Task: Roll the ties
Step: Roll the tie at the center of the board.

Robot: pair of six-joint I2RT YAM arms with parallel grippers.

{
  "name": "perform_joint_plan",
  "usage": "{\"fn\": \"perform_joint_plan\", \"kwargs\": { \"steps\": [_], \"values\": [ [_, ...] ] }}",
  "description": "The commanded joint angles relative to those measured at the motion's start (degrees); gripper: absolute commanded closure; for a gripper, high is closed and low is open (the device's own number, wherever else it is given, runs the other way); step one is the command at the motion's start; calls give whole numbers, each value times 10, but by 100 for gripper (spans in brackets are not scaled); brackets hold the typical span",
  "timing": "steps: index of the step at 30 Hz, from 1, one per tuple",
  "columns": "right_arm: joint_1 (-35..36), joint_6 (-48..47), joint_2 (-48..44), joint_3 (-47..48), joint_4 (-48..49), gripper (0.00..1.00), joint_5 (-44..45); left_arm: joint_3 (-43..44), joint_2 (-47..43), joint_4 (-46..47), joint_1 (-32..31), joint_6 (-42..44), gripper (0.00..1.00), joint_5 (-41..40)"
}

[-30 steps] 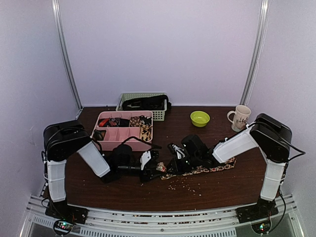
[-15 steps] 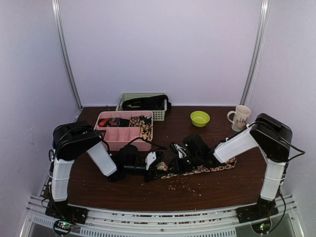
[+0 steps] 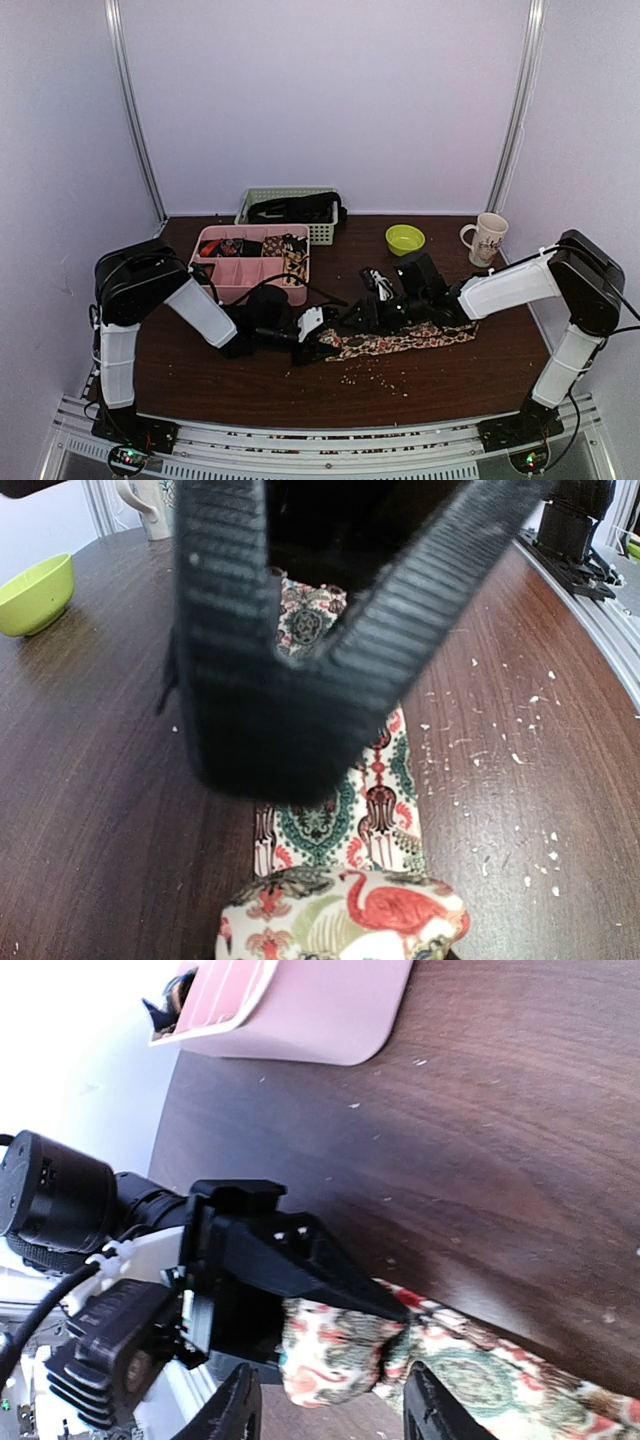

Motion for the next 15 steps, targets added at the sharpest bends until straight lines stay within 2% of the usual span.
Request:
{"fn": "perform_joint_plan", "kwargs": {
  "steps": [1, 12, 13, 15],
  "values": [
    [12, 12, 25, 28, -12, 50, -20, -16, 30, -151, 9, 21, 63, -35],
    [29, 10, 79, 58, -24, 64, -13, -11, 29, -152, 9, 24, 62, -32],
    [29, 7, 81, 59, -26, 67, -12, -11, 29, -152, 9, 25, 62, -31],
    [29, 3, 82, 59, -30, 82, -8, -11, 29, -153, 9, 26, 62, -31]
  ]
}}
